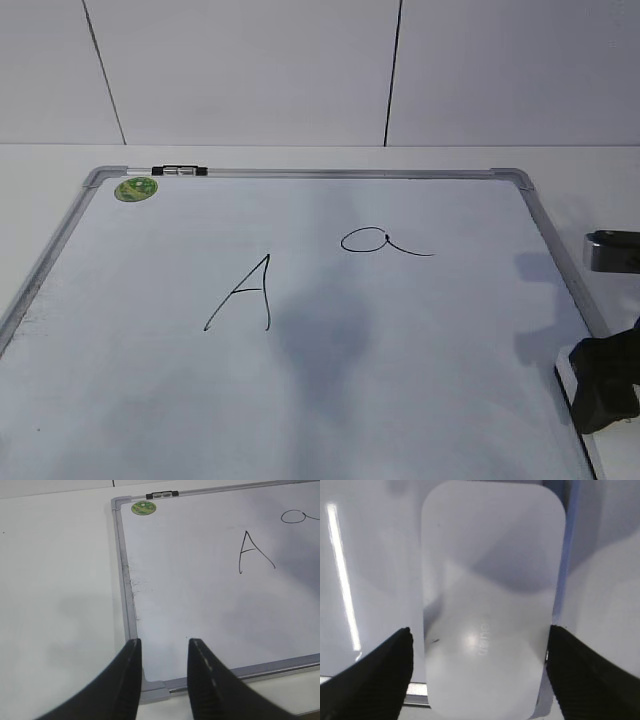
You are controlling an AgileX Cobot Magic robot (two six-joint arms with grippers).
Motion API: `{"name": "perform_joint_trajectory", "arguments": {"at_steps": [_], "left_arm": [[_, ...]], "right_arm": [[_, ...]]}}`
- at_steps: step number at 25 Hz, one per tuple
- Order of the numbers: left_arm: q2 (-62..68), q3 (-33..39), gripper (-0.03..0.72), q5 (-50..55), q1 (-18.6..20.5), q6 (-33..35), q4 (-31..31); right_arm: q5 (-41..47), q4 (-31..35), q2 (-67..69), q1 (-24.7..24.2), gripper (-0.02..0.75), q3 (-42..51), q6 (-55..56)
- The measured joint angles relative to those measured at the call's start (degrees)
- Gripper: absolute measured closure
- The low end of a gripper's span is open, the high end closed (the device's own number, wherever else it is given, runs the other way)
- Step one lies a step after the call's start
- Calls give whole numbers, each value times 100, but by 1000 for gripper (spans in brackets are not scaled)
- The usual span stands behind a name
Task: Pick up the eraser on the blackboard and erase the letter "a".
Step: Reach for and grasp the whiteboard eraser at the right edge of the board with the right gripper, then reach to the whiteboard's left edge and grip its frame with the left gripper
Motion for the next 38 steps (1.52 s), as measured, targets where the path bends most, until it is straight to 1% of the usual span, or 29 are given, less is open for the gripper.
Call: {"name": "perform_joint_trajectory", "arguments": {"at_steps": [11,38], "left_arm": [[0,0,453,0,0,0,0],[0,0,449,0,0,0,0]], "right_arm": [[-257,0,234,0,85,0,11],[-373,10,486,0,117,0,11]]}}
